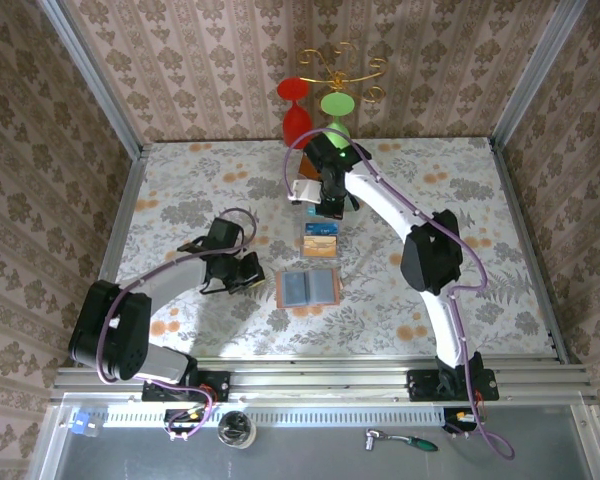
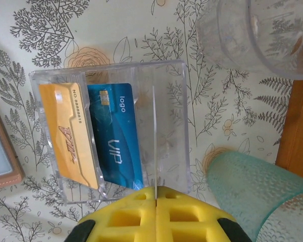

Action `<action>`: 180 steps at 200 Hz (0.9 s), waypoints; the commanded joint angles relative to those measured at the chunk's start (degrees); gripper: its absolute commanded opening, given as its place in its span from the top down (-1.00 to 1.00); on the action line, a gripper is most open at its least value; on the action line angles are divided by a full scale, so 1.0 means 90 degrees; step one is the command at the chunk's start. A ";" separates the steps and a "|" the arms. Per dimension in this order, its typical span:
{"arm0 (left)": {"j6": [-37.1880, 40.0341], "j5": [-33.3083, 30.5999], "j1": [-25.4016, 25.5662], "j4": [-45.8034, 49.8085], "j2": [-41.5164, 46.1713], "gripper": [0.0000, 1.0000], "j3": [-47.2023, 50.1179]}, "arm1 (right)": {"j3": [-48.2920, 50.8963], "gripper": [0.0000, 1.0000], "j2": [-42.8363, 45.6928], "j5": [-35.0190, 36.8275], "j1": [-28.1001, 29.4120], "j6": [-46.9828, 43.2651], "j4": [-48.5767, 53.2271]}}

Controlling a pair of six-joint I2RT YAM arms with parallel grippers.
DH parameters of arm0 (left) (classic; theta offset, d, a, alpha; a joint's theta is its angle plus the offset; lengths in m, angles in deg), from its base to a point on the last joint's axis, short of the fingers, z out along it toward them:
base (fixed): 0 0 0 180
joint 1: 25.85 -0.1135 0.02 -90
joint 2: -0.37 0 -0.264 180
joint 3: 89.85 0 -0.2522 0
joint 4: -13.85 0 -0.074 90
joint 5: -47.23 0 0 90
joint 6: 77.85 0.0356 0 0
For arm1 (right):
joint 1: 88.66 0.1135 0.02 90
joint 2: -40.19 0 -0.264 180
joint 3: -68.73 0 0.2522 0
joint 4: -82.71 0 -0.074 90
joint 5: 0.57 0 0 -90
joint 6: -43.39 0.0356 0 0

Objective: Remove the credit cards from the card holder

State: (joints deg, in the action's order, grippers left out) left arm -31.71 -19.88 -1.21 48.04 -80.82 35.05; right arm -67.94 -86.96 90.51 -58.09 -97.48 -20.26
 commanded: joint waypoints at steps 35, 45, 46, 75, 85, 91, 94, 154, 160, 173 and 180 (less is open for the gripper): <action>0.0156 0.0053 -0.0116 0.0135 -0.0049 0.90 -0.0142 | -0.0633 1.00 -0.0600 -0.0120 -0.0066 -0.0227 0.0453; 0.0172 0.0063 -0.0139 0.0147 -0.0056 0.90 -0.0142 | -0.0713 1.00 -0.0678 -0.0132 -0.0066 -0.0237 0.0545; 0.0179 0.0068 -0.0140 0.0150 -0.0054 0.90 -0.0142 | -0.0715 1.00 -0.0692 -0.0131 -0.0066 -0.0237 0.0551; 0.0217 0.0101 -0.0216 0.0133 -0.0088 0.90 -0.0150 | -0.0769 0.96 -0.0803 -0.0087 -0.0075 -0.0222 0.0618; 0.0234 0.0122 -0.0237 0.0131 -0.0119 0.90 -0.0174 | -0.0776 0.86 -0.0818 -0.0010 -0.0076 -0.0193 0.0530; 0.0249 0.0132 -0.0248 0.0128 -0.0147 0.90 -0.0190 | -0.0759 0.79 -0.0823 0.0056 -0.0076 -0.0169 0.0448; 0.0259 0.0132 -0.0255 0.0125 -0.0150 0.90 -0.0196 | -0.0761 0.77 -0.0823 0.0103 -0.0081 -0.0158 0.0410; 0.0262 0.0170 -0.0324 0.0020 -0.0226 0.90 -0.0155 | -0.0748 0.65 -0.0804 0.0582 -0.0147 -0.0021 -0.0151; 0.0262 0.0171 -0.0337 0.0010 -0.0228 0.90 -0.0145 | -0.0755 0.65 -0.0789 0.0590 -0.0146 -0.0012 -0.0159; 0.0258 0.0182 -0.0345 -0.0015 -0.0226 0.90 -0.0129 | -0.0741 0.65 -0.0760 0.0583 -0.0154 -0.0019 -0.0193; 0.0259 0.0190 -0.0350 -0.0019 -0.0227 0.90 -0.0137 | -0.0747 0.65 -0.0750 0.0592 -0.0154 -0.0018 -0.0195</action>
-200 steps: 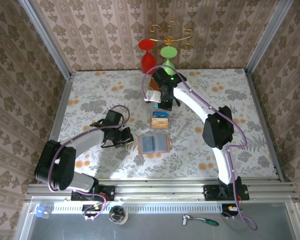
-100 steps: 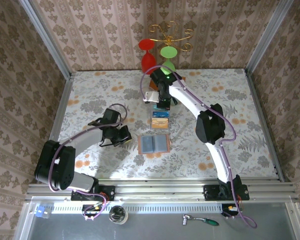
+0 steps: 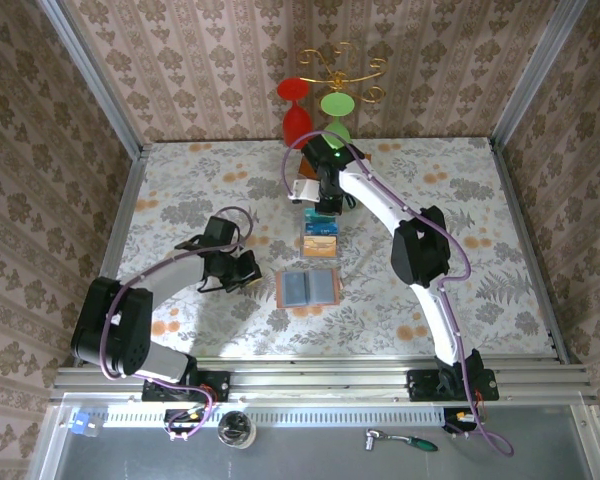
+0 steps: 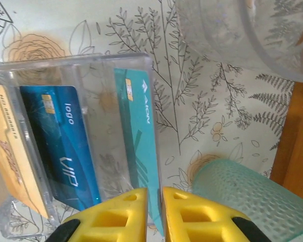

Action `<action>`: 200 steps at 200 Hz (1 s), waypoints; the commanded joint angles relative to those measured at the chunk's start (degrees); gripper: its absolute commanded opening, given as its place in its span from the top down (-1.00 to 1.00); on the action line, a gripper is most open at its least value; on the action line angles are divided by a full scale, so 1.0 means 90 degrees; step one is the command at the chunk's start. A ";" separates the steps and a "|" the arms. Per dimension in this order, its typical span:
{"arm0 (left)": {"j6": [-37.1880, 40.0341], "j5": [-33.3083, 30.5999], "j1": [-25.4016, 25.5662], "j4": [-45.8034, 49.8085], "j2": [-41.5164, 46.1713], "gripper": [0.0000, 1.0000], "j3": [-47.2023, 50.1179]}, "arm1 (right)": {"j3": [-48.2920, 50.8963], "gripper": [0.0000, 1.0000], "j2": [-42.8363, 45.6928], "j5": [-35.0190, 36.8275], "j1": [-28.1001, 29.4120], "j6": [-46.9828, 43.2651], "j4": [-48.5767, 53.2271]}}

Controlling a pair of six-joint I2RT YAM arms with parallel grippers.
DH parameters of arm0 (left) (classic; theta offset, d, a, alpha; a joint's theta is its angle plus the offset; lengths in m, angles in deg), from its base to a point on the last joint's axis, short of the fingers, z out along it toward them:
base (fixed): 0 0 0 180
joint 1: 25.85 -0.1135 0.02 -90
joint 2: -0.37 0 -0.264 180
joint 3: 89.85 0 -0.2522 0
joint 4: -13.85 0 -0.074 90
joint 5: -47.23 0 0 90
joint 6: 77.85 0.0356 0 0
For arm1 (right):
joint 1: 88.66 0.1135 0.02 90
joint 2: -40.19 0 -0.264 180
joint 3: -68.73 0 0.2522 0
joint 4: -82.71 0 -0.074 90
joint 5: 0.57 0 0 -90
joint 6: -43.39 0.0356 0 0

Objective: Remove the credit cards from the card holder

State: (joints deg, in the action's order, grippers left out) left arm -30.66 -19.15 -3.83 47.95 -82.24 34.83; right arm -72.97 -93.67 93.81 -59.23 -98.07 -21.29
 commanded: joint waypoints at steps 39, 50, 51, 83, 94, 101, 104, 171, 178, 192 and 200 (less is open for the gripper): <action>0.0154 0.0129 -0.0093 -0.0021 -0.0069 0.90 -0.0118 | -0.0176 0.59 0.0088 0.0284 -0.0028 0.0158 -0.0313; 0.0162 0.0139 -0.0103 -0.0026 -0.0082 0.90 -0.0125 | -0.0165 0.59 0.0077 0.0285 -0.0028 0.0173 -0.0416; 0.0169 0.0140 -0.0103 -0.0030 -0.0085 0.90 -0.0127 | -0.0162 0.59 0.0073 0.0285 -0.0028 0.0172 -0.0424; 0.0183 0.0144 -0.0103 0.0014 -0.0045 0.90 -0.0129 | -0.0138 0.66 -0.0004 0.0274 -0.0038 0.0173 -0.0615; 0.0167 0.0137 -0.0116 0.0005 -0.0014 0.90 -0.0103 | -0.0131 0.68 -0.0037 0.0284 -0.0033 0.0179 -0.0682; 0.0158 0.0139 -0.0114 -0.0003 -0.0006 0.90 -0.0100 | -0.0126 0.70 -0.0071 0.0276 -0.0038 0.0181 -0.0724; 0.0163 0.0137 -0.0119 0.0001 -0.0010 0.90 -0.0098 | -0.0121 0.70 -0.0082 0.0283 -0.0038 0.0183 -0.0741; 0.0124 0.0153 -0.0125 -0.0050 0.0029 0.90 -0.0055 | 0.0078 0.68 -0.0234 0.0060 -0.0028 0.0234 -0.0665; 0.0118 0.0168 -0.0123 -0.0070 0.0030 0.90 -0.0050 | 0.0092 0.67 -0.0223 0.0040 -0.0028 0.0248 -0.0646; 0.0090 0.0203 -0.0132 -0.0129 0.0030 0.90 -0.0020 | 0.0138 0.67 -0.0215 0.0030 -0.0028 0.0258 -0.0616; 0.0078 0.0217 -0.0124 -0.0164 0.0023 0.89 0.0011 | 0.0181 0.66 -0.0202 0.0021 -0.0028 0.0255 -0.0626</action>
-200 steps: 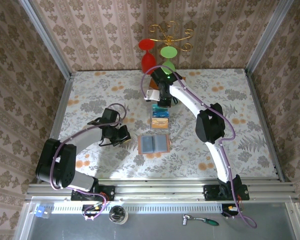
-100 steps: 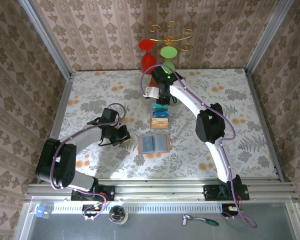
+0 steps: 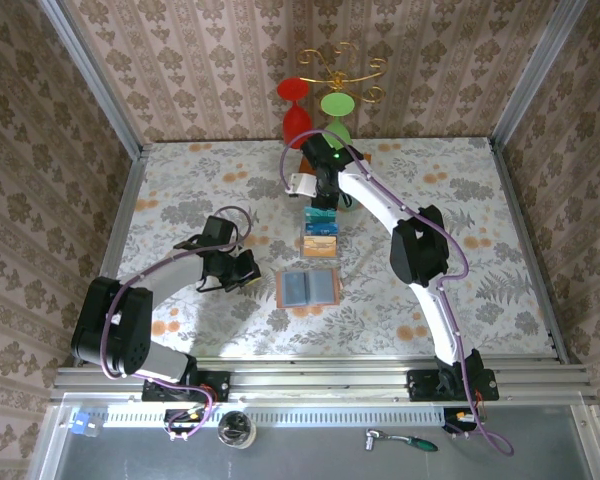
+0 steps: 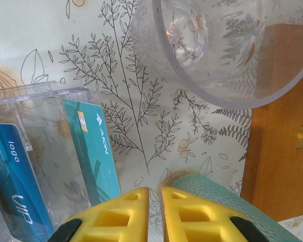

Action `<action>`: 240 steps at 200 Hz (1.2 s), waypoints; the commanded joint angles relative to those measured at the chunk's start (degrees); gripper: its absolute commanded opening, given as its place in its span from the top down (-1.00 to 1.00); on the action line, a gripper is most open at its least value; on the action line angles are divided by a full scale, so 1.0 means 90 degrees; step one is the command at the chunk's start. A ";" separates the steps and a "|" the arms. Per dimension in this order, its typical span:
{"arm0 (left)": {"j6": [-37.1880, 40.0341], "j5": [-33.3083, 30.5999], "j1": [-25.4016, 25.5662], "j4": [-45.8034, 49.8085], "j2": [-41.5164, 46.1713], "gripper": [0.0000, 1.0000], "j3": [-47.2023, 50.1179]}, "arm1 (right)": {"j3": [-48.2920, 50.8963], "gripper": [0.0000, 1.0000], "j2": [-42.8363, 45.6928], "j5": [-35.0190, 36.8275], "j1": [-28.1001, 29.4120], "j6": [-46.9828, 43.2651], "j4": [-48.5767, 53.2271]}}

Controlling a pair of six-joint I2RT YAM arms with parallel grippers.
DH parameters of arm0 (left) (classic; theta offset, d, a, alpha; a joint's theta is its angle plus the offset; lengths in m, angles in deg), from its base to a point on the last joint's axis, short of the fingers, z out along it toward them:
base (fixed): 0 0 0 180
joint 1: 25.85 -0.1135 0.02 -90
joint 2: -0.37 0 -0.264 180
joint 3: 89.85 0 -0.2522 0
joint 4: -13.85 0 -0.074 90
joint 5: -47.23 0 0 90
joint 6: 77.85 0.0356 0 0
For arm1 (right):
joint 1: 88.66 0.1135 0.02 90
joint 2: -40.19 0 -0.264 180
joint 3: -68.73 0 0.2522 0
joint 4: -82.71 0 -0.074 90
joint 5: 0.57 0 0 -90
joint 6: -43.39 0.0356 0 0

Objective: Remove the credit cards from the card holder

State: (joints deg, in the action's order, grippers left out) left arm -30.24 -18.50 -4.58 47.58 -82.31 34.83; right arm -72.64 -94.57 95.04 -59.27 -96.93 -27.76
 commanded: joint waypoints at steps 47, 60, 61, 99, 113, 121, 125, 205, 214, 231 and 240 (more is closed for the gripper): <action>-0.0004 0.0194 -0.0041 -0.0207 0.0017 0.90 0.0073 | 0.0247 0.65 -0.0090 -0.0158 -0.0013 0.0161 0.0191; -0.0007 0.0203 -0.0045 -0.0233 0.0016 0.90 0.0074 | 0.0245 0.65 -0.0069 -0.0130 -0.0008 0.0197 0.0188; -0.0007 0.0208 -0.0043 -0.0235 0.0021 0.90 0.0076 | 0.0244 0.65 -0.0067 -0.0127 -0.0011 0.0199 0.0180; -0.0040 0.0242 -0.0049 -0.0319 -0.0020 0.89 0.0077 | 0.0319 0.64 0.0217 -0.0081 0.0006 0.0283 0.0057; -0.0049 0.0262 -0.0030 -0.0342 -0.0042 0.89 0.0059 | 0.0396 0.63 0.0370 -0.0049 0.0042 0.0325 0.0005; -0.0059 0.0281 -0.0034 -0.0360 -0.0052 0.89 0.0049 | 0.0446 0.63 0.0455 -0.0030 0.0068 0.0347 0.0000; -0.0066 0.0282 -0.0023 -0.0377 -0.0061 0.89 0.0048 | 0.0482 0.63 0.0514 -0.0023 0.0088 0.0363 0.0004; -0.0124 0.0311 0.0018 -0.0480 -0.0062 0.89 0.0078 | 0.2252 0.62 0.1956 -0.0191 0.0652 0.1230 -0.0869; -0.0126 0.0320 0.0023 -0.0501 -0.0057 0.89 0.0080 | 0.2426 0.61 0.2093 -0.0245 0.0703 0.1468 -0.0953; -0.0137 0.0330 0.0028 -0.0502 -0.0044 0.89 0.0074 | 0.2730 0.61 0.2329 -0.0395 0.0794 0.2019 -0.1111; -0.0152 0.0330 0.0049 -0.0500 -0.0024 0.89 0.0079 | 0.2913 0.61 0.2468 -0.0501 0.0840 0.2387 -0.1225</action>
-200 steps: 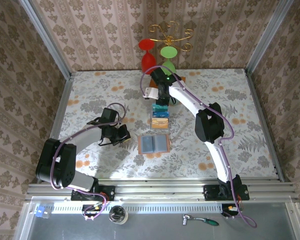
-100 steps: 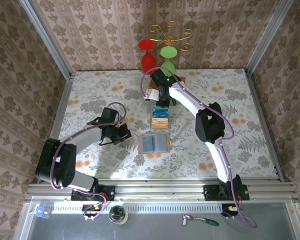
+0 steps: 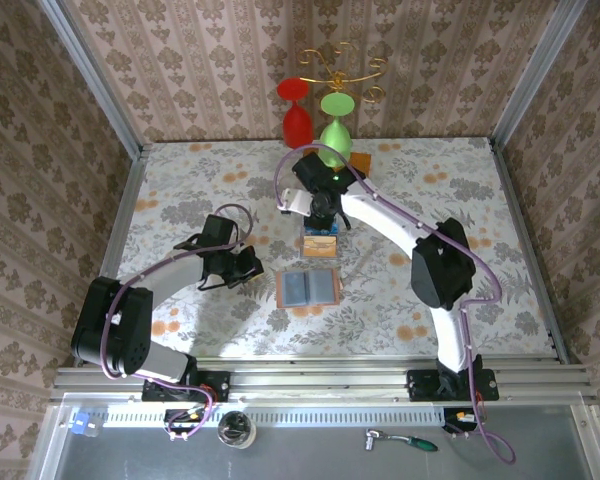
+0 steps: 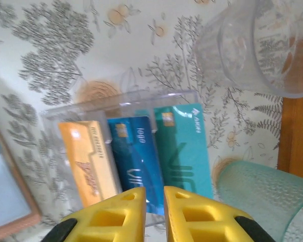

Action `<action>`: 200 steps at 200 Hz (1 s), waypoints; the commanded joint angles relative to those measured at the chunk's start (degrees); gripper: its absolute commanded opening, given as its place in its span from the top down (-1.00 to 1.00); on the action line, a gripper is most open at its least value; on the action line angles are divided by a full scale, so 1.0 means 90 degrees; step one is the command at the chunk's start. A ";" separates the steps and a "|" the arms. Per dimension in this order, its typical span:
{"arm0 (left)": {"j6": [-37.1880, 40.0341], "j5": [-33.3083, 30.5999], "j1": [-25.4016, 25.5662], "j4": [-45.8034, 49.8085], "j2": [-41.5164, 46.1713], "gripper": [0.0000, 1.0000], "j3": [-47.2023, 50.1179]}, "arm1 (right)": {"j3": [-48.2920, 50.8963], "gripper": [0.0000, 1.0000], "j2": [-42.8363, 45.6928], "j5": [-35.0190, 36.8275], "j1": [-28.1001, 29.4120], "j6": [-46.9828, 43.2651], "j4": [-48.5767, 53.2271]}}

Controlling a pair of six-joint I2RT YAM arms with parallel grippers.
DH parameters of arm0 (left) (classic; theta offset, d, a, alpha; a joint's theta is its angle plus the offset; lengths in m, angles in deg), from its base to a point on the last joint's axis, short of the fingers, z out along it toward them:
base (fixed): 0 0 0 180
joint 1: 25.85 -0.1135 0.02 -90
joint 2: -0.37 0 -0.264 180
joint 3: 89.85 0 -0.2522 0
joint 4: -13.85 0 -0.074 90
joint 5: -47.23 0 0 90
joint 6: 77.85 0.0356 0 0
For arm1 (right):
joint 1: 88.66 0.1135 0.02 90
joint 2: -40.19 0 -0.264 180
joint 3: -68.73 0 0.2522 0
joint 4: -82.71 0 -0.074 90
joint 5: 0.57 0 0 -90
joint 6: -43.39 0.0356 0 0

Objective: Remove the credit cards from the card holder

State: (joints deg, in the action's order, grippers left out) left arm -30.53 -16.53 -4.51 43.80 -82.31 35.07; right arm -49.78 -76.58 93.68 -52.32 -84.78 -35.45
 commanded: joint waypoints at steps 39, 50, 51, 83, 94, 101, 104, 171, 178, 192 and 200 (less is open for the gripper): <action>-0.0214 0.0083 0.0142 -0.0152 0.0070 0.89 0.0196 | 0.1459 0.61 0.1167 -0.1041 0.0151 0.3071 -0.1121; -0.0247 0.0073 0.0177 -0.0179 0.0085 0.89 0.0248 | 0.1818 0.61 0.1379 -0.1195 0.0161 0.3772 -0.1384; -0.0252 0.0068 0.0182 -0.0183 0.0090 0.89 0.0252 | 0.1846 0.61 0.1390 -0.1205 0.0162 0.3841 -0.1410; -0.0375 0.0024 0.0366 -0.0286 0.0181 0.89 0.0386 | 0.2854 0.61 0.1846 -0.2125 0.0148 0.5877 -0.2399; -0.0399 -0.0012 0.0430 -0.0285 0.0197 0.89 0.0404 | 0.3187 0.61 0.1941 -0.2482 0.0151 0.6498 -0.2725; -0.0416 -0.0033 0.0483 -0.0293 0.0207 0.89 0.0421 | 0.3361 0.61 0.1966 -0.2738 0.0163 0.6828 -0.2897; -0.0432 -0.0039 0.0489 -0.0306 0.0213 0.89 0.0431 | 0.3425 0.61 0.1962 -0.2834 0.0159 0.6961 -0.2958; -0.0656 -0.0133 0.0925 -0.0598 0.0107 0.89 0.0666 | 0.4474 0.61 0.1874 -0.3292 0.0297 0.8558 -0.3720; -0.0657 -0.0147 0.0970 -0.0597 0.0081 0.90 0.0647 | 0.4512 0.61 0.1861 -0.3291 0.0308 0.8567 -0.3730; -0.0678 -0.0180 0.1034 -0.0611 0.0018 0.90 0.0637 | 0.4536 0.61 0.1801 -0.3301 0.0318 0.8640 -0.3695; -0.0695 -0.0190 0.1061 -0.0651 -0.0010 0.90 0.0636 | 0.4502 0.61 0.1736 -0.3326 0.0320 0.8646 -0.3621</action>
State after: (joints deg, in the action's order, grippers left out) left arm -35.62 -17.36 4.14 39.23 -81.61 40.45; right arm -9.36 -60.25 65.75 -49.77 -10.71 -66.86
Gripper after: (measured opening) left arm 0.063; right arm 0.196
